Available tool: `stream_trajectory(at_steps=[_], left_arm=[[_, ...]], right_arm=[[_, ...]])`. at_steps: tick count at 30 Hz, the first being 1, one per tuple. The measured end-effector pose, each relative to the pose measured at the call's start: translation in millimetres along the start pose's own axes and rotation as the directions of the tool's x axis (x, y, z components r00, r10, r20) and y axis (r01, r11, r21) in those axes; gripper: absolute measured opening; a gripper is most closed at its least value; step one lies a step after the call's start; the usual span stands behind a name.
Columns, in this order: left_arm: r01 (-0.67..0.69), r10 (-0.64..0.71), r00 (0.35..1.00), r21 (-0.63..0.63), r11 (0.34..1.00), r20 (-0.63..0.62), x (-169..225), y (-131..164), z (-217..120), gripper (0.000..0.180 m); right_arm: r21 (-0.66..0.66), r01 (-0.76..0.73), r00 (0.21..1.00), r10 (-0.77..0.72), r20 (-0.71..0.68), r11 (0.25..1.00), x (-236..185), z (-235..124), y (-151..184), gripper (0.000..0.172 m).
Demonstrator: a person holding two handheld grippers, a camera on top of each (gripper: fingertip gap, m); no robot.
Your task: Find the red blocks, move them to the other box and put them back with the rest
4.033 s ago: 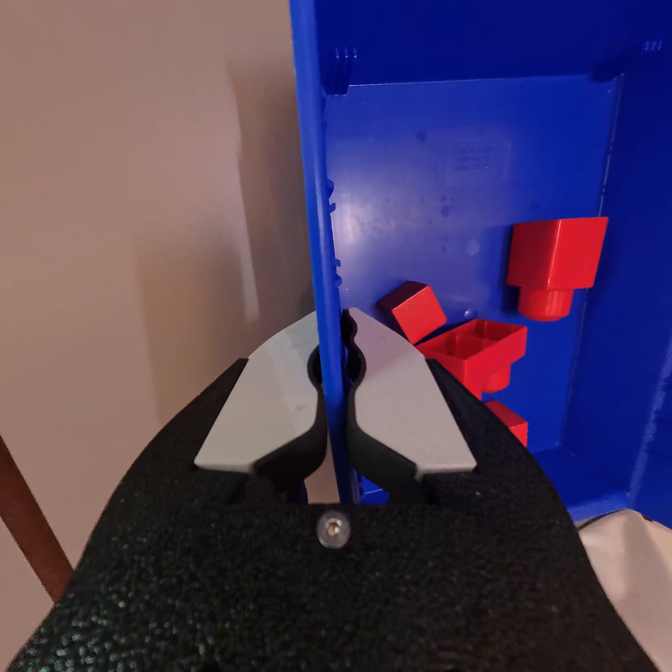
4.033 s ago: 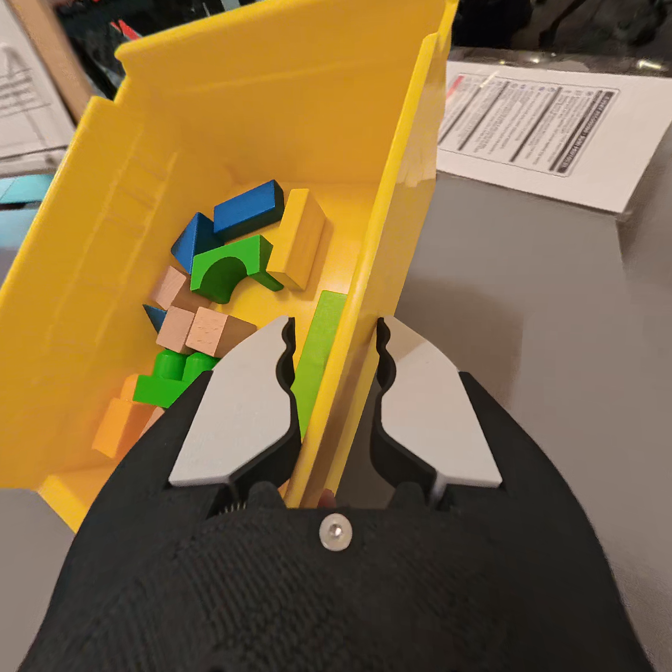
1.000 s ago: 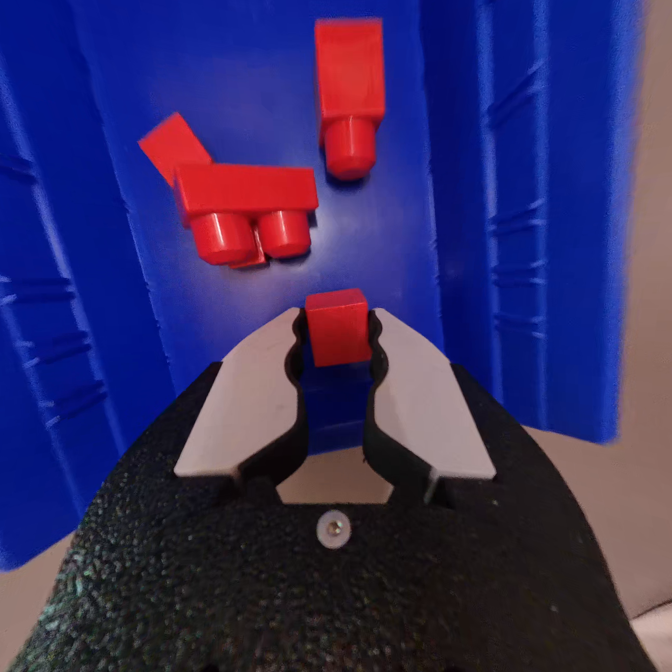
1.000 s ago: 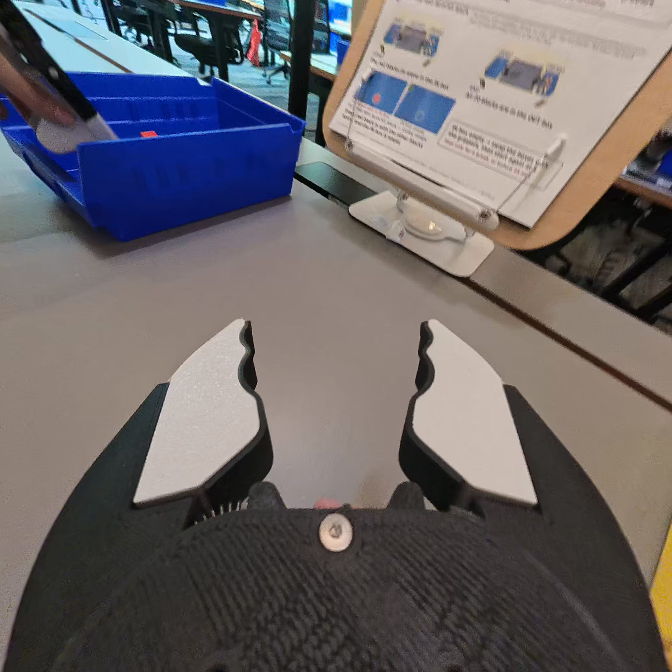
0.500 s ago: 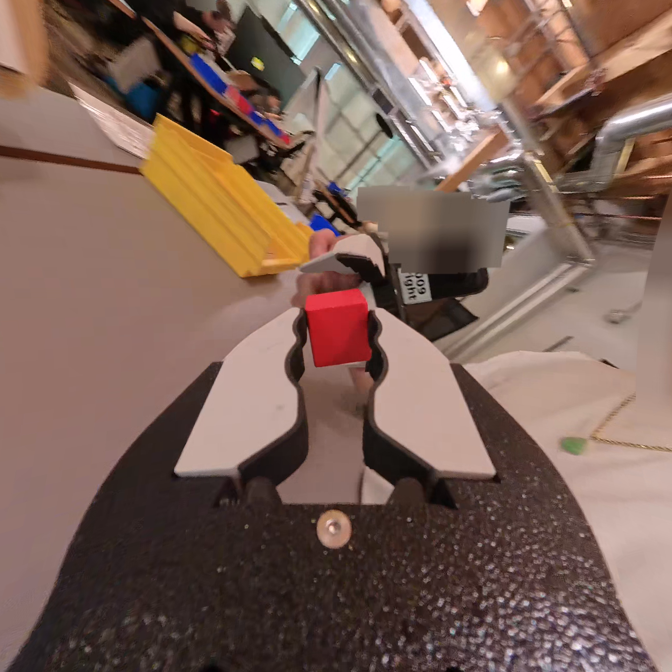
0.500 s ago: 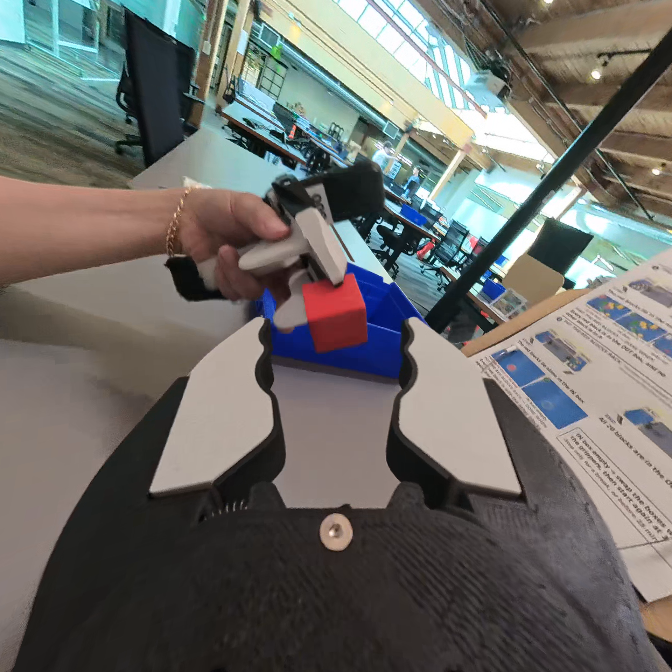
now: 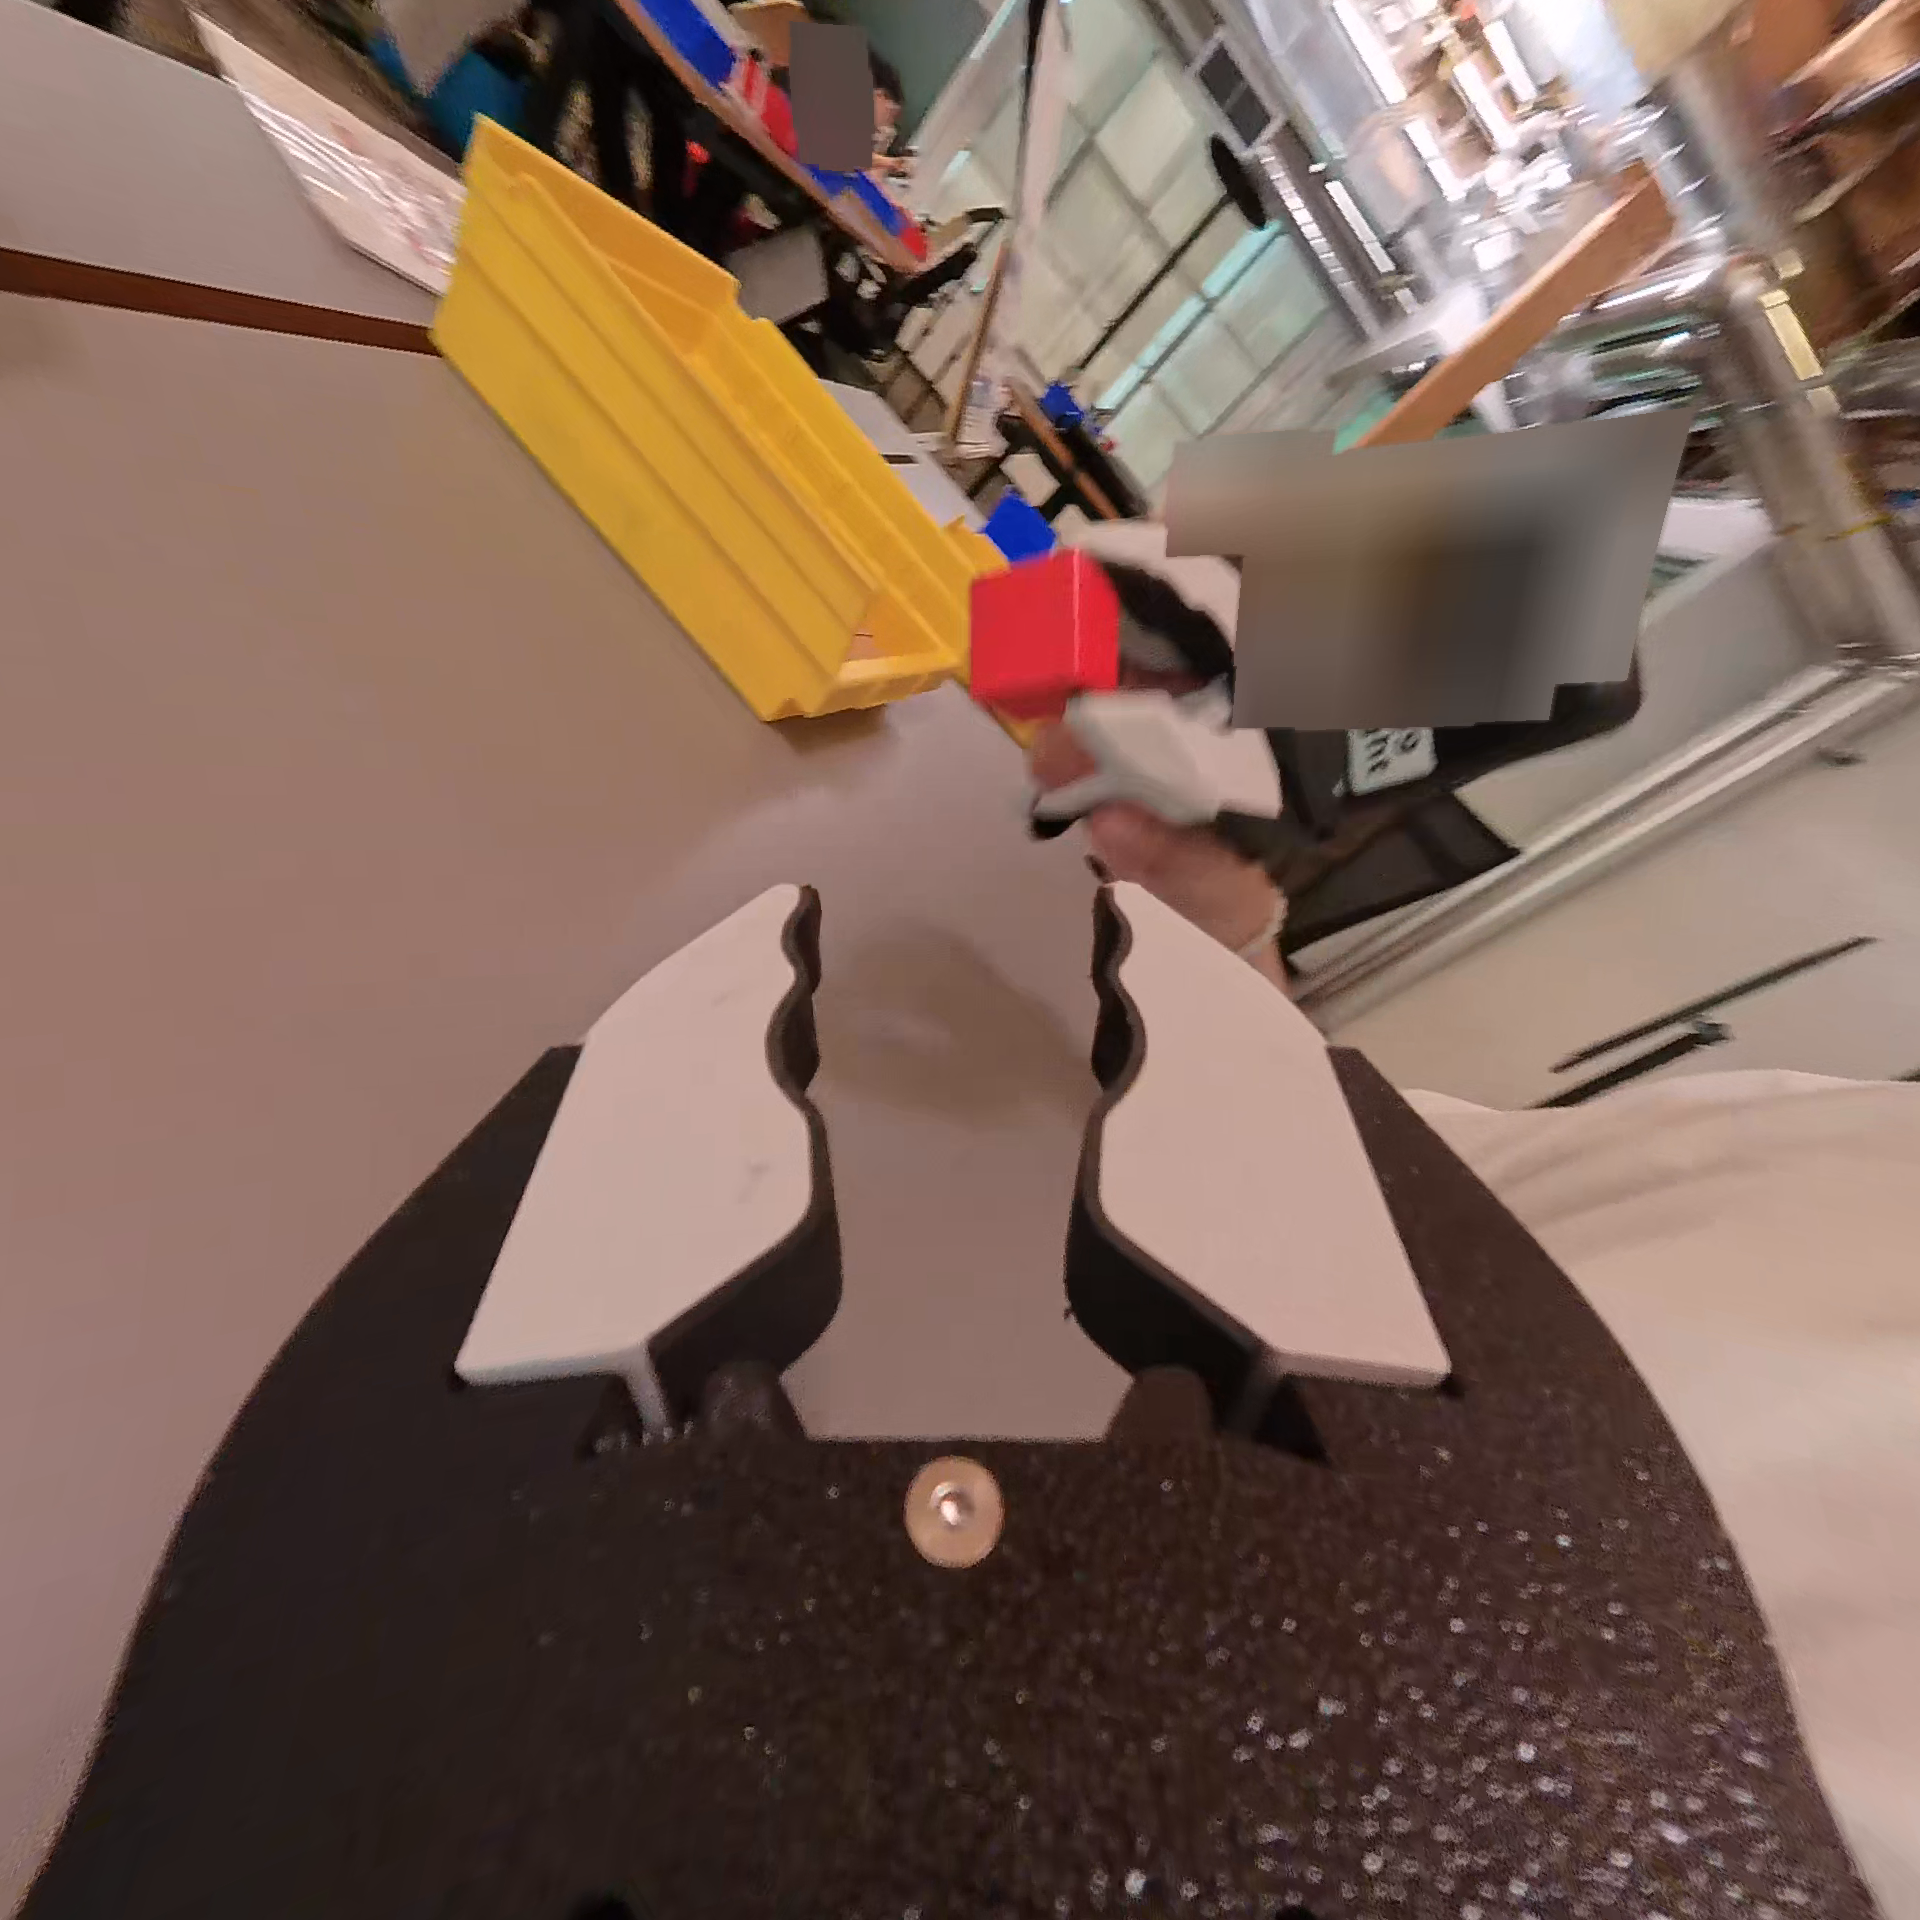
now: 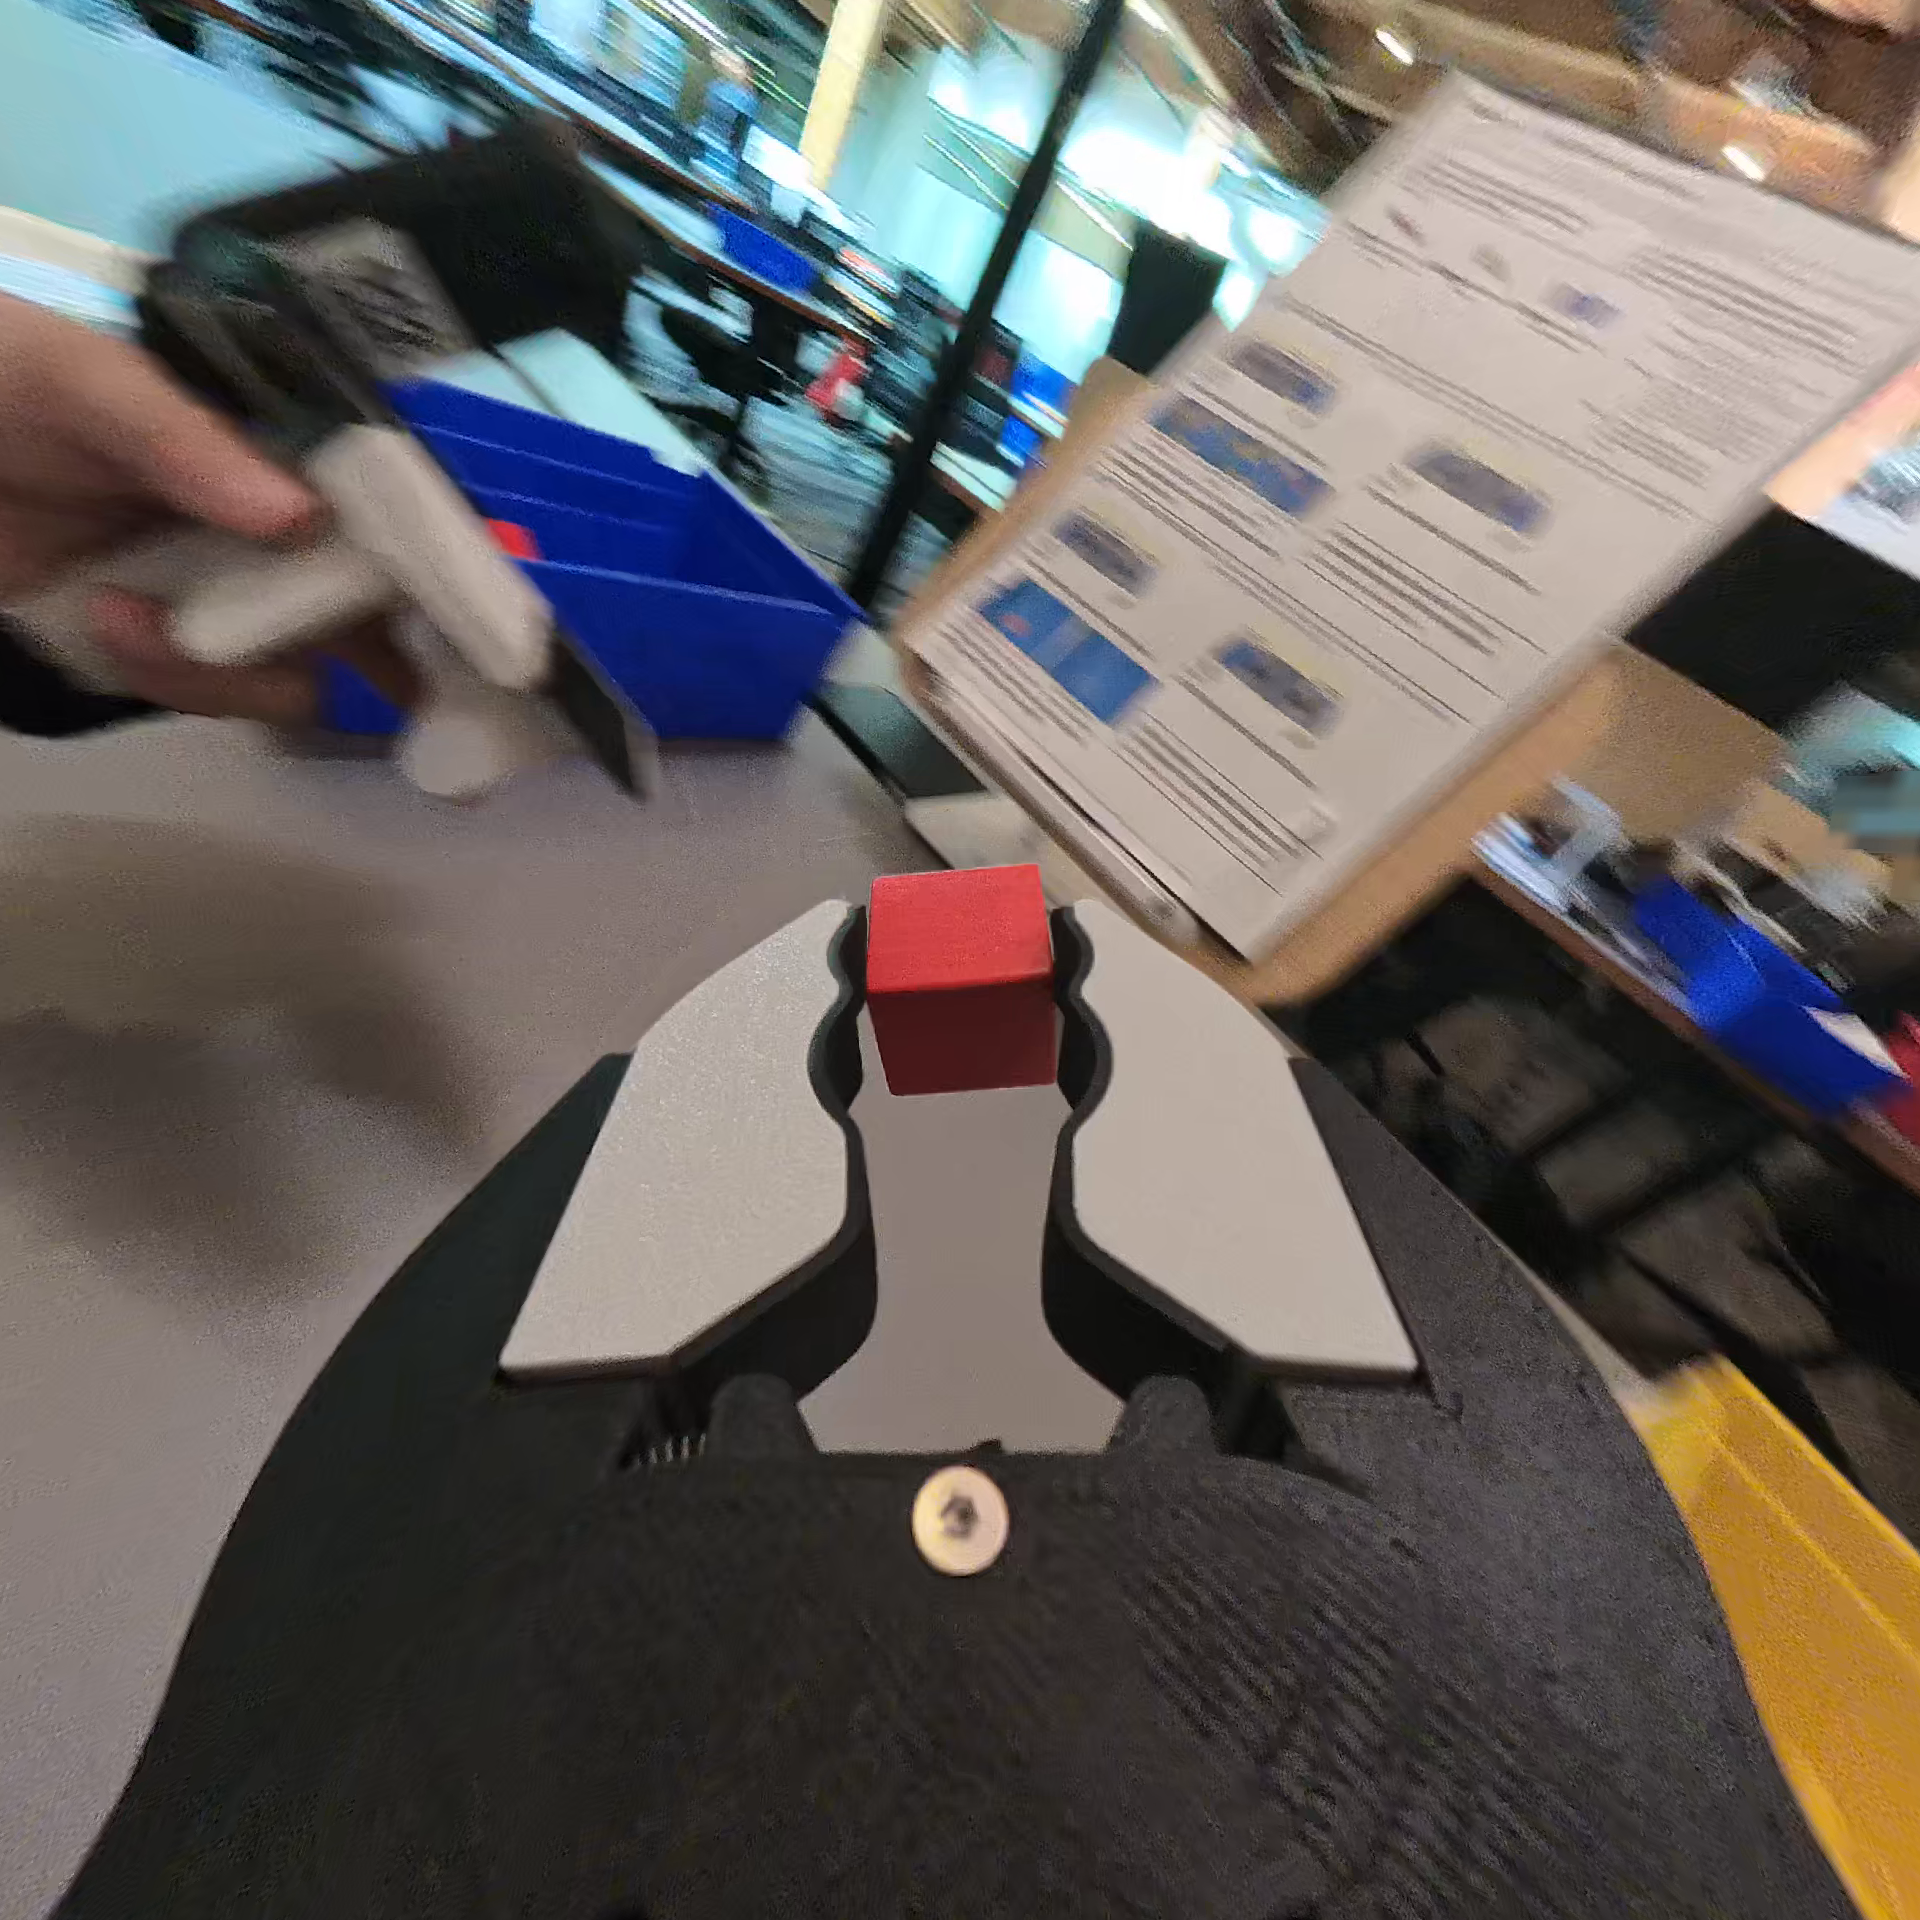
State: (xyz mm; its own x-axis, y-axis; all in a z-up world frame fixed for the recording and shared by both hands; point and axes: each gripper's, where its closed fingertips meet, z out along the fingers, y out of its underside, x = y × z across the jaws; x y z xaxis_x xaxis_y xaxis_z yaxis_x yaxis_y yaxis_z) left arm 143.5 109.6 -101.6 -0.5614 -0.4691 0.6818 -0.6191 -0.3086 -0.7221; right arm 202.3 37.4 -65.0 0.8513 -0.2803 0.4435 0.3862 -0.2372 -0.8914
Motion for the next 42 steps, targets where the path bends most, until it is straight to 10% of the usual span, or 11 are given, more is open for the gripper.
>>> stream_trajectory(at_steps=[6, 14, 16, 27, 37, 42], left_arm=[[-0.109, 0.119, 0.962, -0.054, 0.993, 0.245, -30.4, 15.5, -14.3, 0.048], [-0.065, 0.094, 0.955, -0.112, 0.992, 0.281, -47.8, 37.9, -9.2, 0.046], [-0.073, 0.109, 0.946, -0.129, 0.989, 0.304, -51.4, 39.5, -12.1, 0.046], [-0.152, 0.169, 0.862, -0.075, 0.986, 0.477, -68.2, 9.1, -60.9, 0.044], [-0.130, 0.196, 0.374, -0.158, 0.979, 0.907, -133.2, -51.2, -252.8, 0.044], [0.030, 0.275, 0.373, -0.308, 0.951, 0.886, -195.6, -48.3, -276.2, 0.056]], right_arm=[[-0.390, -0.277, 0.889, 0.080, -0.451, 0.878, 146.8, -98.7, 119.9, 0.035], [-0.527, -0.431, 0.864, 0.165, -0.476, 0.732, 185.7, -102.4, 208.5, 0.036], [-0.533, -0.481, 0.842, 0.198, -0.501, 0.696, 188.9, -102.6, 219.3, 0.060], [-0.338, -0.450, 0.829, 0.246, -0.502, 0.826, 170.3, -98.7, 149.4, 0.062], [-0.242, -0.350, 0.898, 0.250, -0.363, 0.905, 95.4, -72.9, 91.6, 0.058], [-0.261, -0.348, 0.912, 0.262, -0.315, 0.900, 69.0, -59.9, 94.2, 0.058]])
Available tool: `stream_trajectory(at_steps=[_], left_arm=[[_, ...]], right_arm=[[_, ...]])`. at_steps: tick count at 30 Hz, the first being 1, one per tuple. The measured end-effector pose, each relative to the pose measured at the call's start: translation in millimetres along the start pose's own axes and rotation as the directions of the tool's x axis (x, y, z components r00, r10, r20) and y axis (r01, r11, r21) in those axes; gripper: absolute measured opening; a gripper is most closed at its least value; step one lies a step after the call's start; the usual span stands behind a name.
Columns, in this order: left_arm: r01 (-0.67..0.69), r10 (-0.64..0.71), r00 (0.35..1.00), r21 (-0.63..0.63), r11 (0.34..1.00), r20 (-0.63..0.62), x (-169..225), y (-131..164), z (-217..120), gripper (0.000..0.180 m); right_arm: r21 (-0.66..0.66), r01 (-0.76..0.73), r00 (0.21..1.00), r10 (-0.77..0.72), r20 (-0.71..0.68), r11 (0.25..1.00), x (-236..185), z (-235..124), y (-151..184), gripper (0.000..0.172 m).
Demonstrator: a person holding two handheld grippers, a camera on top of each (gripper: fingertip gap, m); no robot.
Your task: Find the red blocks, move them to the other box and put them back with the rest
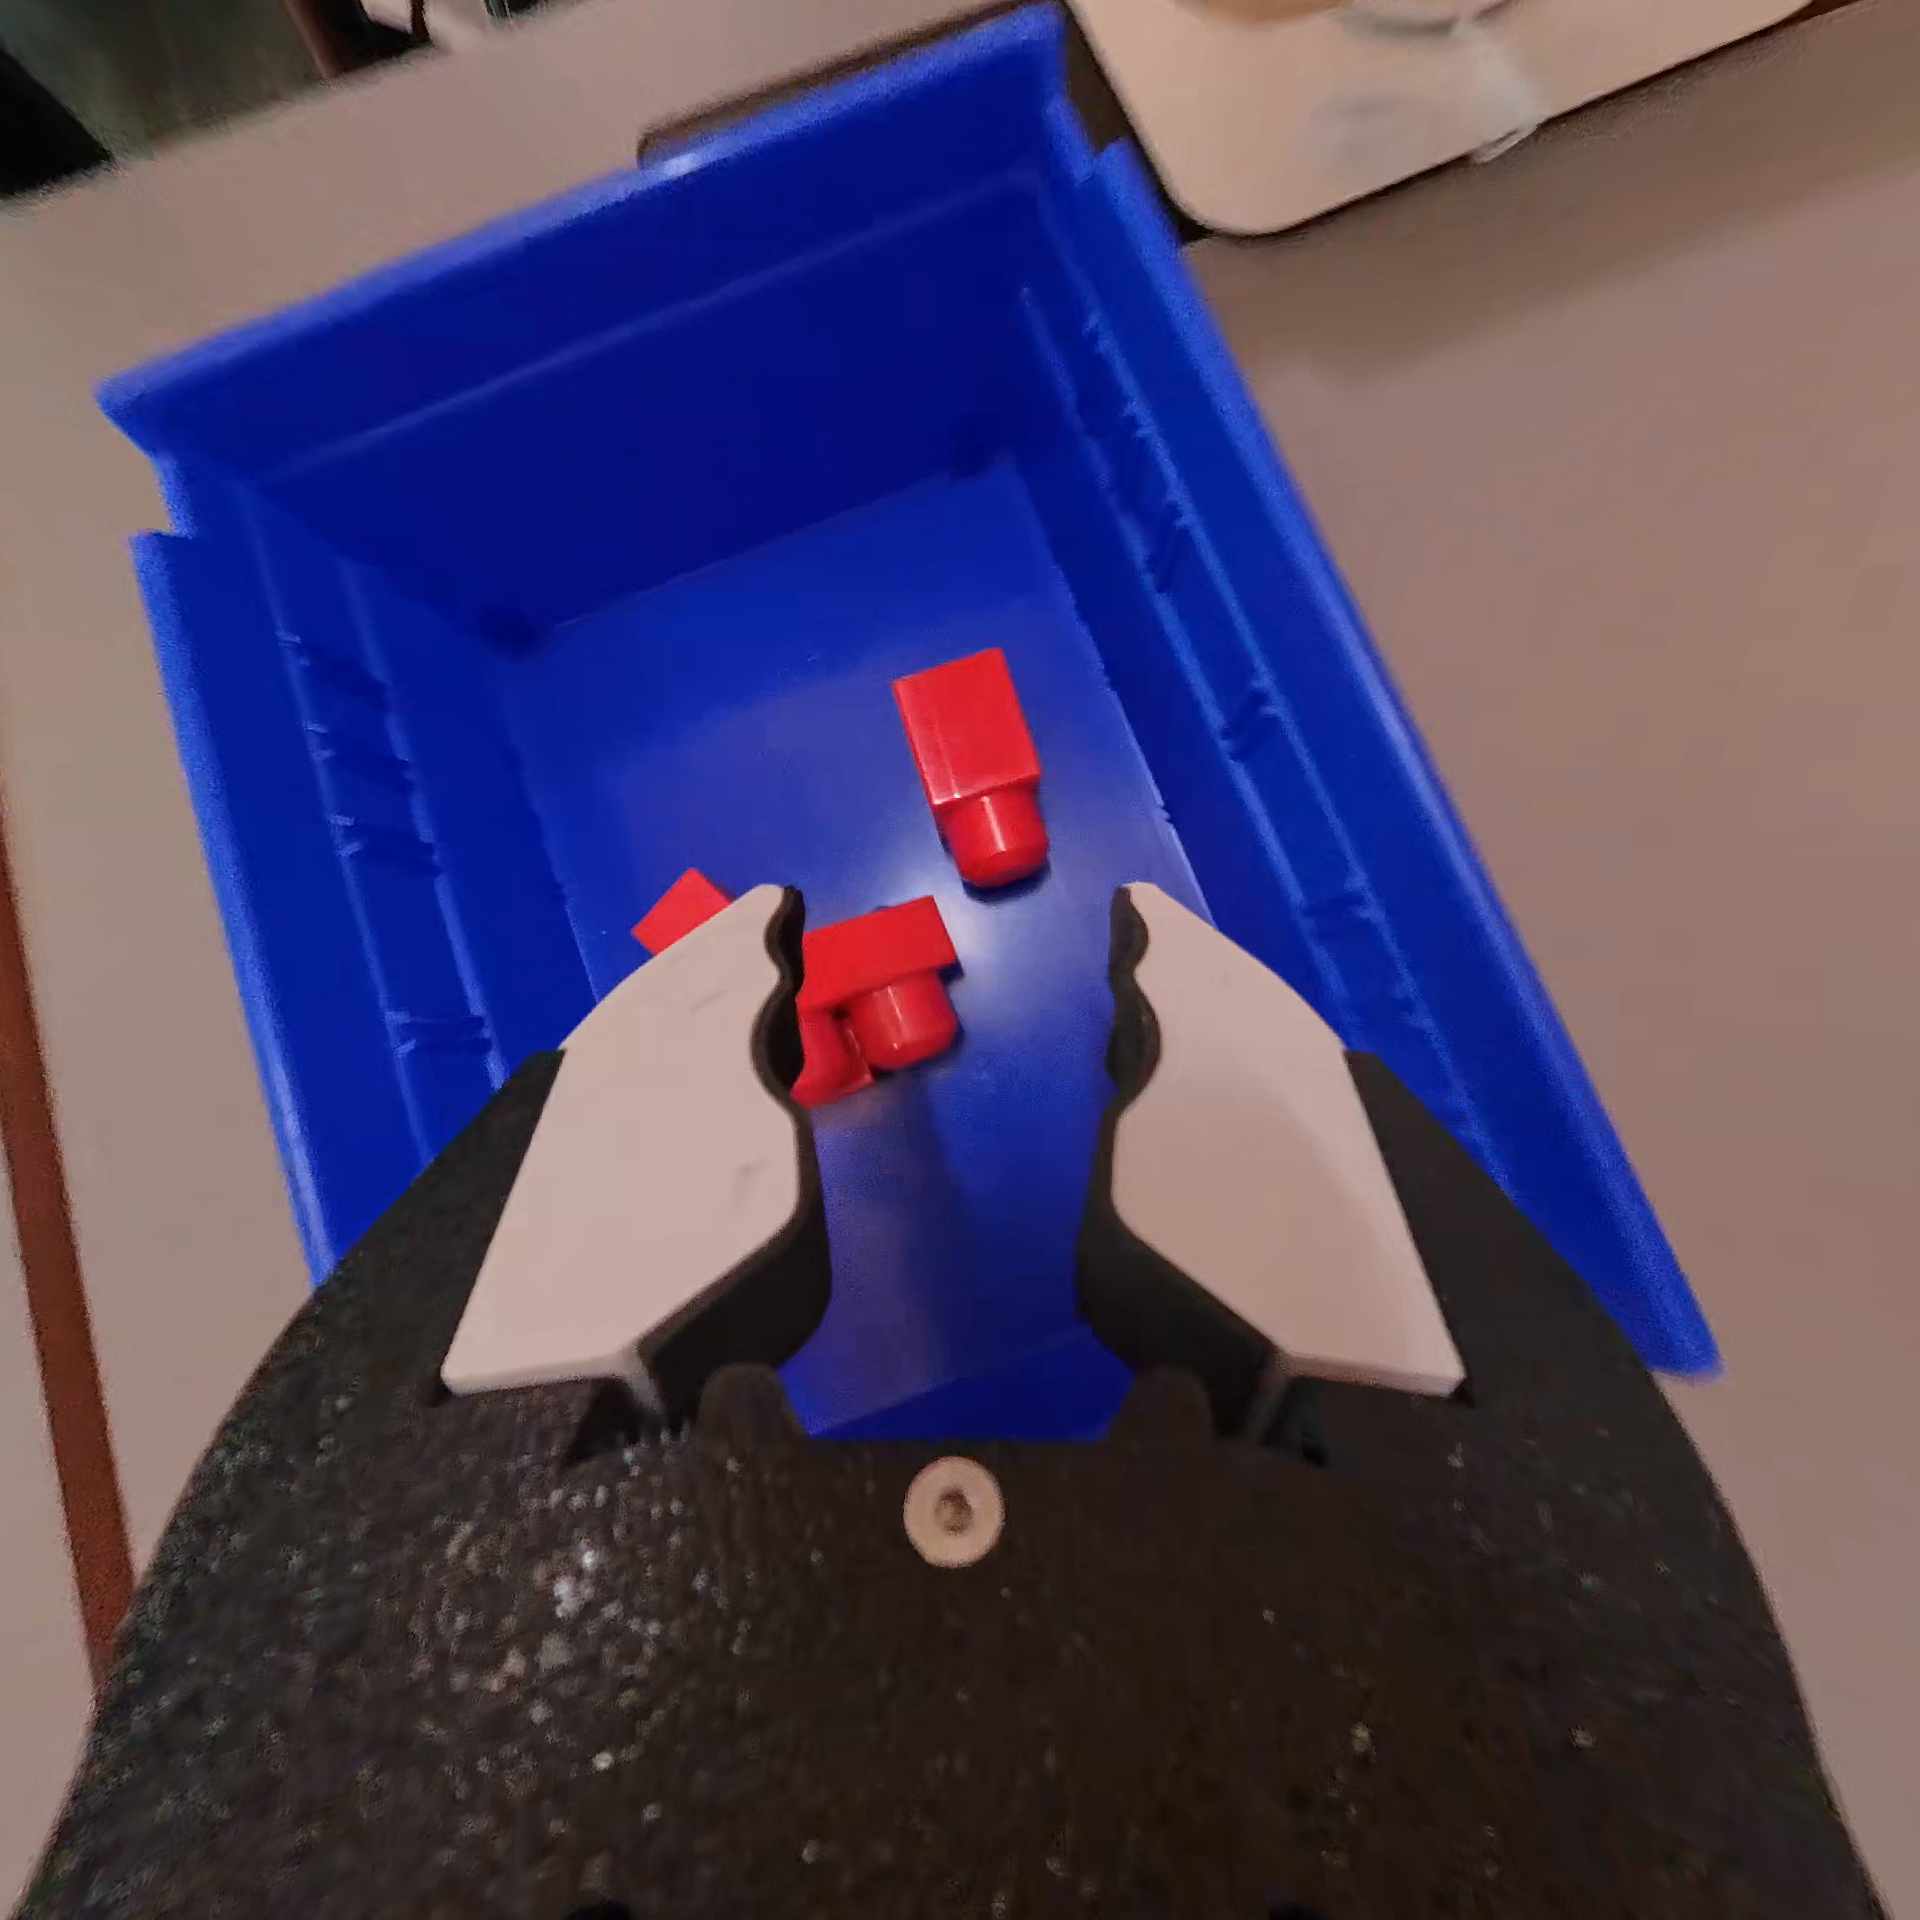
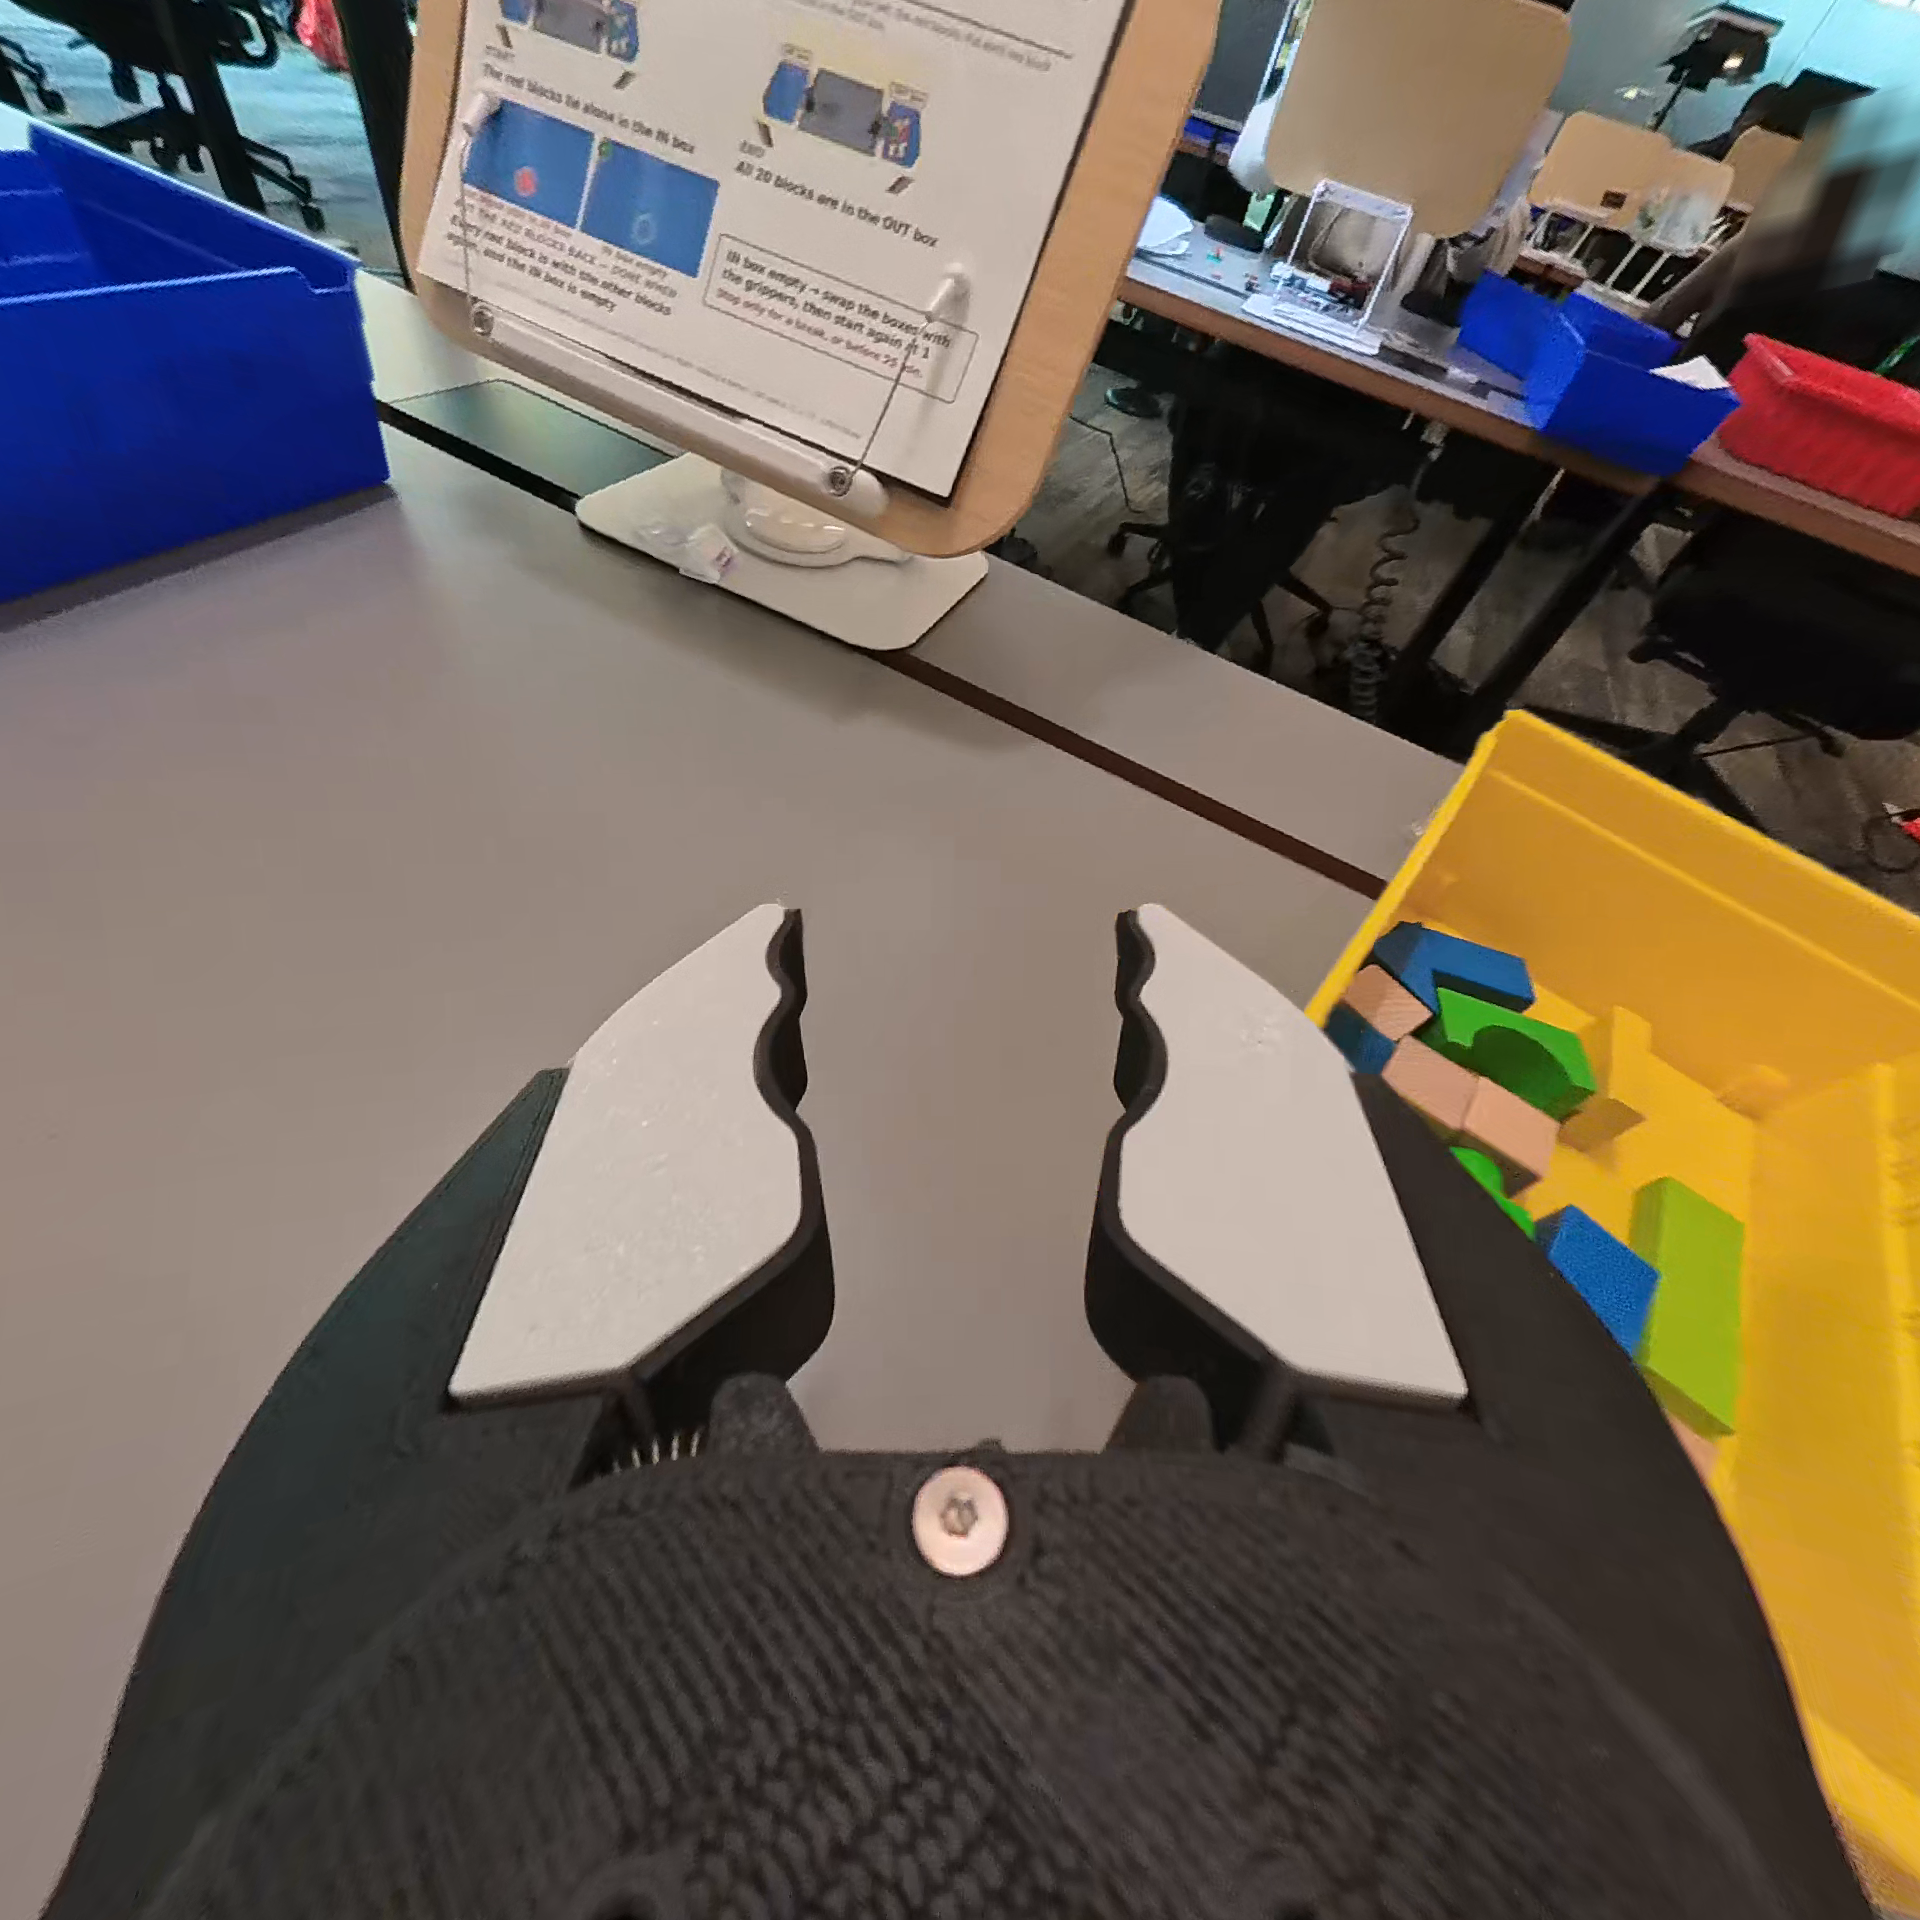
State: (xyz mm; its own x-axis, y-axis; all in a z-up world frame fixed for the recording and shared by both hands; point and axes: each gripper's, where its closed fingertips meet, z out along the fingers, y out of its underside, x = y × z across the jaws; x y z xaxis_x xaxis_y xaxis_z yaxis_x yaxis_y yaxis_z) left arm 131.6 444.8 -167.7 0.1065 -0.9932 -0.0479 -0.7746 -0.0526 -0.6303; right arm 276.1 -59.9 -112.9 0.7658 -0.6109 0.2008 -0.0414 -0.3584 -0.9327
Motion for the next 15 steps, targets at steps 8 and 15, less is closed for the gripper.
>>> stream_trajectory(at_steps=[8, 15], left_arm=[[0.089, -0.093, 0.996, -0.256, 0.963, -0.004, -1.0, 10.6, 80.0, 0.058], [0.061, -0.047, 0.997, -0.281, 0.958, 0.057, -2.3, 13.3, 93.3, 0.036]], right_arm=[[-0.025, -0.023, 0.999, 0.023, 0.033, 0.999, -27.0, -3.1, 12.1, 0.058], [-0.046, -0.018, 0.999, 0.020, 0.042, 0.999, -35.5, -10.8, 19.1, 0.059]])
